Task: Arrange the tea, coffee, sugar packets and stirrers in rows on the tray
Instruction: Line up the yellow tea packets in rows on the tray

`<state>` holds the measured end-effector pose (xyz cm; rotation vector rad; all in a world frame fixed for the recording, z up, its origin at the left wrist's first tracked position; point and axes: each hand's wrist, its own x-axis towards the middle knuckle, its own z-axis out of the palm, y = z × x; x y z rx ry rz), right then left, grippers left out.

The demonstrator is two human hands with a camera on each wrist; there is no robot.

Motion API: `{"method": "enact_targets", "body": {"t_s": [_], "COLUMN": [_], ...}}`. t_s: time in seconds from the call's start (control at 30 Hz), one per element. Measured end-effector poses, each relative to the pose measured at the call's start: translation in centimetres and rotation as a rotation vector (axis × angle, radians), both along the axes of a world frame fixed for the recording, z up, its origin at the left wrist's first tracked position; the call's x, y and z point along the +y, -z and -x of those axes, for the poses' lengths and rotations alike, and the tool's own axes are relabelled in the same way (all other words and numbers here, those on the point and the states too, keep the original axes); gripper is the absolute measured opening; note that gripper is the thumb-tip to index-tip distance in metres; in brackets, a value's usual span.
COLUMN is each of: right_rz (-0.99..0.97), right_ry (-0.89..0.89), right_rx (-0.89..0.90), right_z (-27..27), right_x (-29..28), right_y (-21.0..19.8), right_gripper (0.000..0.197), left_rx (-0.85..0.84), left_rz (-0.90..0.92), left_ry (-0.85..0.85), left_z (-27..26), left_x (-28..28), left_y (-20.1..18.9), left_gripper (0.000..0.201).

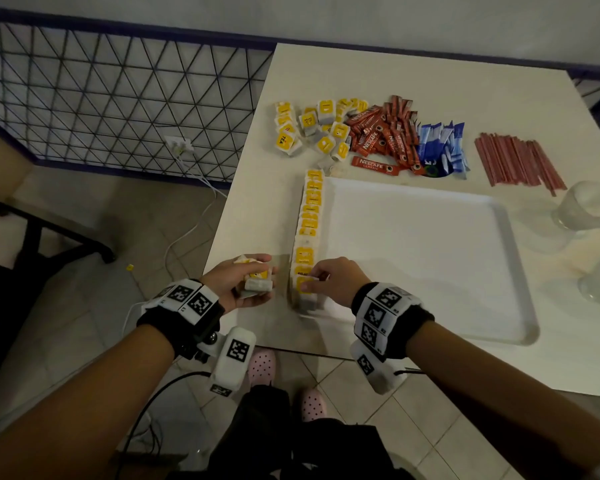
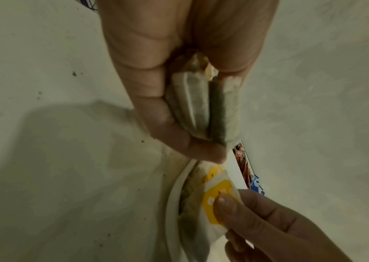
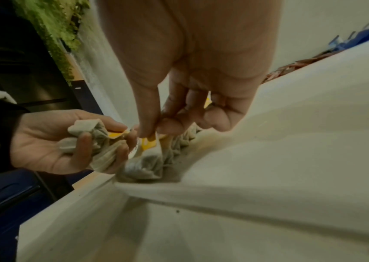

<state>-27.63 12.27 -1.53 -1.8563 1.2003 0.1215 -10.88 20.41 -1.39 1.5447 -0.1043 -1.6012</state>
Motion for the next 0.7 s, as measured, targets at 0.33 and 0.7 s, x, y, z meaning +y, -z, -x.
{"method": "enact_targets", "body": {"t_s": [0.33,0.7], "right_rz": [-0.057,0.164], "right_ry": [0.082,-0.283], "right_rx": [-0.066,0.146], "right_z": [0.3,-0.4], "right_x": [0.4,1.7], "right_y": [0.2,-0.3], "right_gripper": [0.032,0.032], "left_rx": [-0.039,-0.069], "left_rz": [-0.023,0.011], "left_ry": [0.034,0.032], "left_z": [0.4,0.7], "left_x": [0.0,0.3], "left_y": [-0.1,-0.2], "left_gripper": [0.014,0.014]}}
